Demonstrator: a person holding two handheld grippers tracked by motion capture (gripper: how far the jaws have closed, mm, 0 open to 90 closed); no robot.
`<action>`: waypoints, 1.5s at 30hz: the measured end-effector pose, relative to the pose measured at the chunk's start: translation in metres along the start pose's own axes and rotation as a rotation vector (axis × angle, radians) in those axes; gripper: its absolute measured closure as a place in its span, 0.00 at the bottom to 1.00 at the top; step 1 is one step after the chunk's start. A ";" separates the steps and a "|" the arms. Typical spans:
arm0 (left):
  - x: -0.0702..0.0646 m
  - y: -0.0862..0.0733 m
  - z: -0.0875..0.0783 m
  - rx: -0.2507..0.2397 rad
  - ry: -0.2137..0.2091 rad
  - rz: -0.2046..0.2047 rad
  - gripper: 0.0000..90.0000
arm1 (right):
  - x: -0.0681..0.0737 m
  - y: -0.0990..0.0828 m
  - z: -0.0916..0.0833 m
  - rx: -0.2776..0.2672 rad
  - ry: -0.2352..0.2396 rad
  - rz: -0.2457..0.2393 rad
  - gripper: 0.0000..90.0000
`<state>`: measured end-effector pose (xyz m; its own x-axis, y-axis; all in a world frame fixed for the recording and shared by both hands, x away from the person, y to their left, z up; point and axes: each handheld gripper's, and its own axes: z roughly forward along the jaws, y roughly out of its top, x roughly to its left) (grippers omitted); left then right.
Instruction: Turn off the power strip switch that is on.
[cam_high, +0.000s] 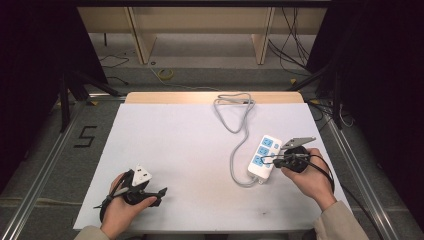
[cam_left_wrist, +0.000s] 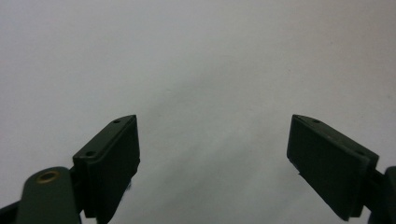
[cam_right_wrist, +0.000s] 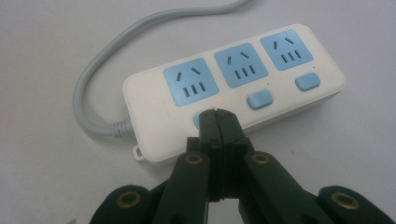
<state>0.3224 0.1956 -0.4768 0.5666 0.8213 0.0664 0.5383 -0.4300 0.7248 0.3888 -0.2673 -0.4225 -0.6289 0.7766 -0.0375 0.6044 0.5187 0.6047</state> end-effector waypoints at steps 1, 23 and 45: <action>0.000 0.000 0.000 0.000 0.000 0.000 0.19 | 0.000 0.001 0.001 0.006 0.001 0.002 1.00; -0.001 0.001 0.001 -0.001 -0.002 0.004 0.19 | -0.004 0.010 0.007 0.038 0.017 0.004 1.00; -0.001 0.001 0.001 -0.003 -0.002 0.007 0.19 | -0.004 0.023 0.012 0.092 0.029 0.000 1.00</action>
<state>0.3229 0.1940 -0.4769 0.5718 0.8174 0.0697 0.5327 -0.4346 0.7262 0.4109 -0.2548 -0.4179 -0.6419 0.7667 -0.0137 0.6459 0.5501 0.5294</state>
